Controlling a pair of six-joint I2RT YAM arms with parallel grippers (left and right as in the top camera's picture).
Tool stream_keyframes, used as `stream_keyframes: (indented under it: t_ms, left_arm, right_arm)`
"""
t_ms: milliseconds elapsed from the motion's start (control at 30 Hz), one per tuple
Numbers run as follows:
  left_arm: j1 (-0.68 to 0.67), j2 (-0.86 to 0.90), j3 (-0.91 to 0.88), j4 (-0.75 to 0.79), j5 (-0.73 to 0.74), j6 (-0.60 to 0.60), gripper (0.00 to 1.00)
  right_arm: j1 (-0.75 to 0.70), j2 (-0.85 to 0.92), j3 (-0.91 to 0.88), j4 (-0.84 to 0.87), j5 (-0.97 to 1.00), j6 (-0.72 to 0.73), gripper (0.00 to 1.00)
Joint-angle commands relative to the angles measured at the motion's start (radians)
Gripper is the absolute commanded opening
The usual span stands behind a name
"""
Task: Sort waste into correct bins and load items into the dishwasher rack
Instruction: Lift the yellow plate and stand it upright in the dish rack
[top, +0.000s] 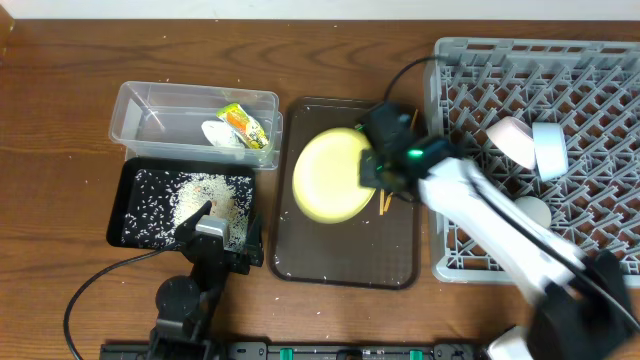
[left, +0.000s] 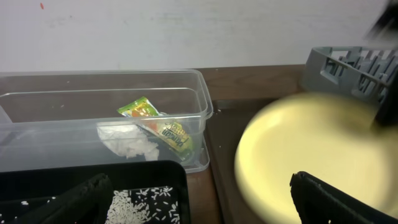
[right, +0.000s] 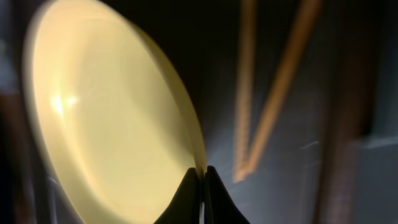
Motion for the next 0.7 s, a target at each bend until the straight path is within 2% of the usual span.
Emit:
stream_keyframes:
  t_ms: [0, 167, 300, 433, 667]
  left_arm:
    - [0.005, 0.002, -0.028, -0.013, 0.01, 0.013, 0.94]
    - [0.005, 0.002, -0.028, -0.013, 0.01, 0.013, 0.94]
    - [0.005, 0.002, -0.028, -0.013, 0.01, 0.013, 0.94]
    - [0.005, 0.002, -0.028, -0.013, 0.01, 0.013, 0.94]
    - [0.005, 0.002, -0.028, -0.013, 0.01, 0.013, 0.94]
  right_arm:
    - [-0.051, -0.167, 0.01, 0.006, 0.27, -0.113, 0.01]
    - [-0.137, -0.333, 0.01, 0.051, 0.777, -0.263, 0.01]
    - [-0.228, -0.375, 0.01, 0.17, 1.033, -0.436, 0.01]
    - [-0.343, -0.348, 0.01, 0.333, 1.105, -0.599, 0.01]
    - [-0.486, -0.233, 0.01, 0.566, 1.081, -0.677, 0.01]
